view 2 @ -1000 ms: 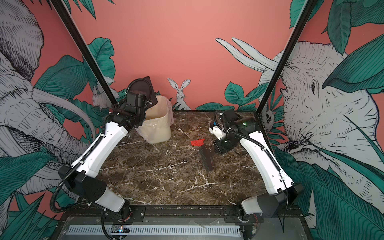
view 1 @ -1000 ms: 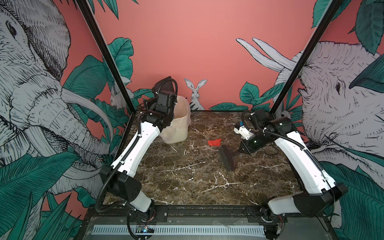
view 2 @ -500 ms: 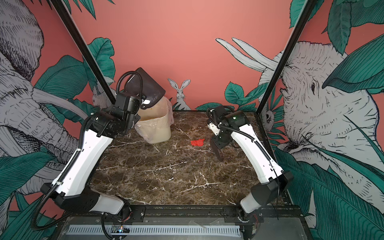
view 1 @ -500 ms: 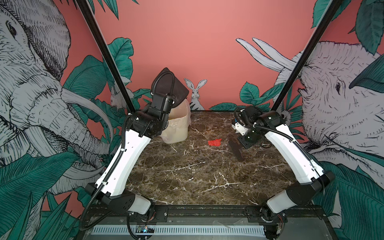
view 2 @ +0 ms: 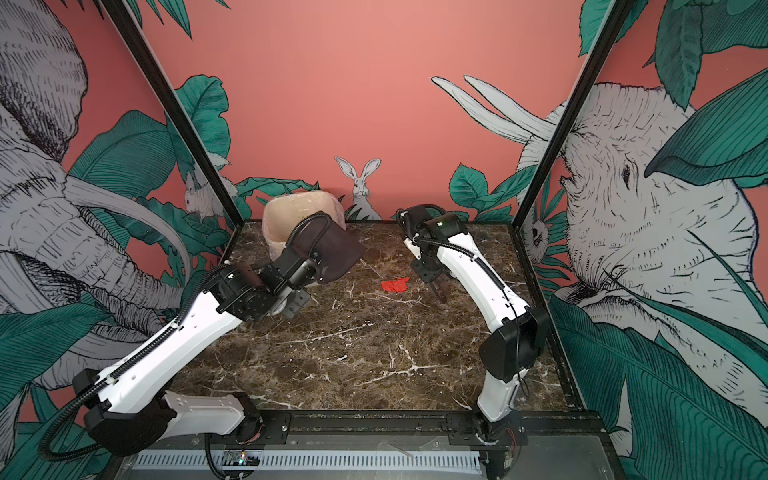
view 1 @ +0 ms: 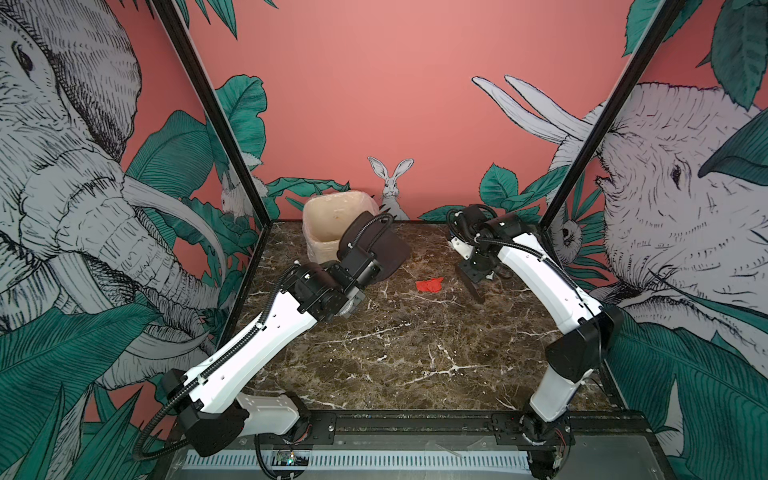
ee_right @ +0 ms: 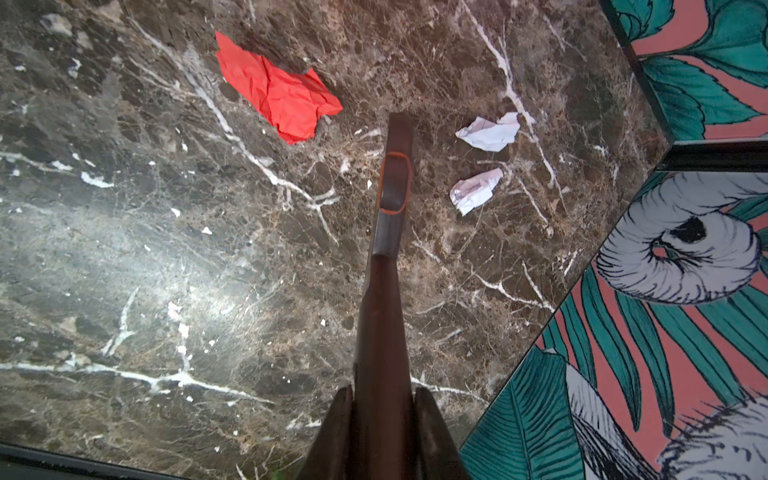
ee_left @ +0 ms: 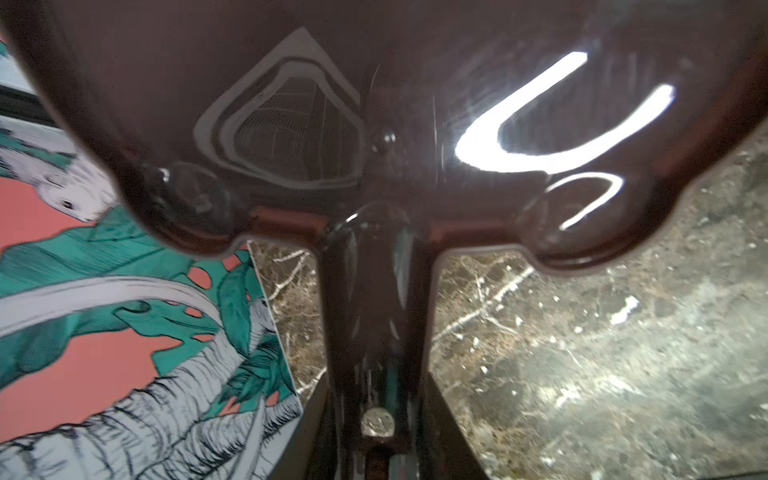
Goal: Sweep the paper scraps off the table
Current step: 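Lower the dustpan beside the red scrap with left gripper while right brings brush over, then place the brush behind the red scrap with the right gripper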
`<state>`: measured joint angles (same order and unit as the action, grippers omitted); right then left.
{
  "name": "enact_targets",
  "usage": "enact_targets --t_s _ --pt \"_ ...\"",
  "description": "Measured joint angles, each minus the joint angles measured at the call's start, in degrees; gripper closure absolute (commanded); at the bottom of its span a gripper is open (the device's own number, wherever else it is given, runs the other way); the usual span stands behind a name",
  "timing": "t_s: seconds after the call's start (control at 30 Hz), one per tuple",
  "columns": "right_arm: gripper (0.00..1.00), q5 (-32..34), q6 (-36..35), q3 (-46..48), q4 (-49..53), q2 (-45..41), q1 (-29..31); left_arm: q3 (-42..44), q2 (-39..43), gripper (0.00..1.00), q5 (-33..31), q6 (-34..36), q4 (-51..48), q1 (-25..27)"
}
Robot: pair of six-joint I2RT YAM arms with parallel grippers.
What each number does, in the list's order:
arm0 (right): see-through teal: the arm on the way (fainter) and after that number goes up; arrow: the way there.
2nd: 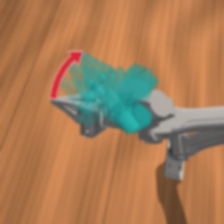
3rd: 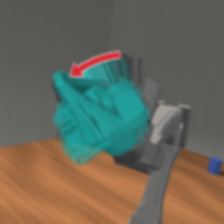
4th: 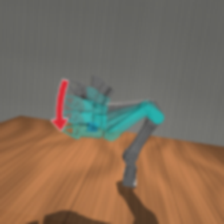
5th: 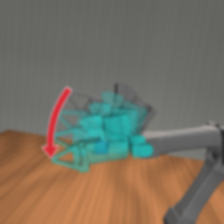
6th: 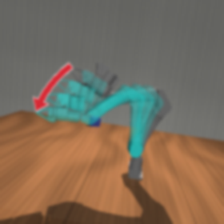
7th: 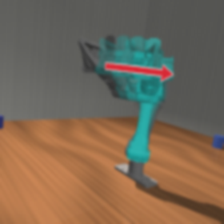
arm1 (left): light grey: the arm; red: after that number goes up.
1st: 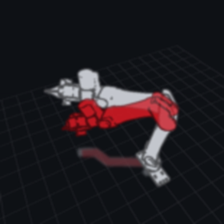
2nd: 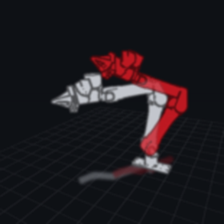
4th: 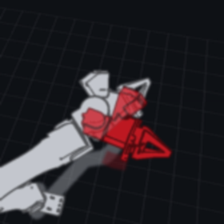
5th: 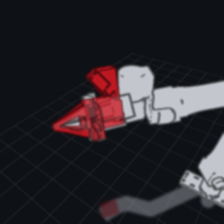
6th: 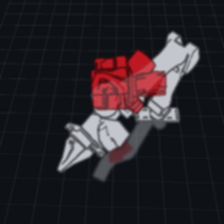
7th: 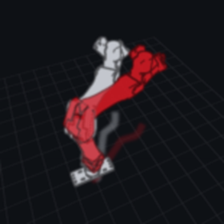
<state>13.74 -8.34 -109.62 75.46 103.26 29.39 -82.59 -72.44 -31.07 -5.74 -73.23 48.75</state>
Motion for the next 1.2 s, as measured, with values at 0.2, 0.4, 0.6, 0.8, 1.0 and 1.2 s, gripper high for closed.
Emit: enact_targets --t_s 0.2,0.4,0.6,0.8,1.0,1.2 --pt "1.00 0.63 -1.77 -3.72 -0.87 4.63 0.57 9.40 1.07 1.00 4.52 -6.34 0.70 2.99" --pt "1.00 2.67 -3.74 -7.54 -0.90 7.54 2.47 17.64 1.14 1.00 10.34 -10.71 4.79 3.74" --pt "1.00 5.20 -5.25 -10.14 -0.85 11.34 4.85 22.60 1.11 1.00 14.10 -13.84 8.44 4.98" --pt "1.00 7.02 -7.17 -11.10 -0.26 13.68 7.19 25.27 1.07 1.00 15.85 -15.72 10.34 5.84" --pt "1.00 6.86 -7.80 -11.10 0.79 13.66 9.70 27.85 0.68 1.00 17.59 -17.25 12.13 6.64" --pt "1.00 5.84 -7.78 -11.10 2.64 13.33 13.29 29.22 -1.49 1.00 19.23 -18.58 14.14 8.24"
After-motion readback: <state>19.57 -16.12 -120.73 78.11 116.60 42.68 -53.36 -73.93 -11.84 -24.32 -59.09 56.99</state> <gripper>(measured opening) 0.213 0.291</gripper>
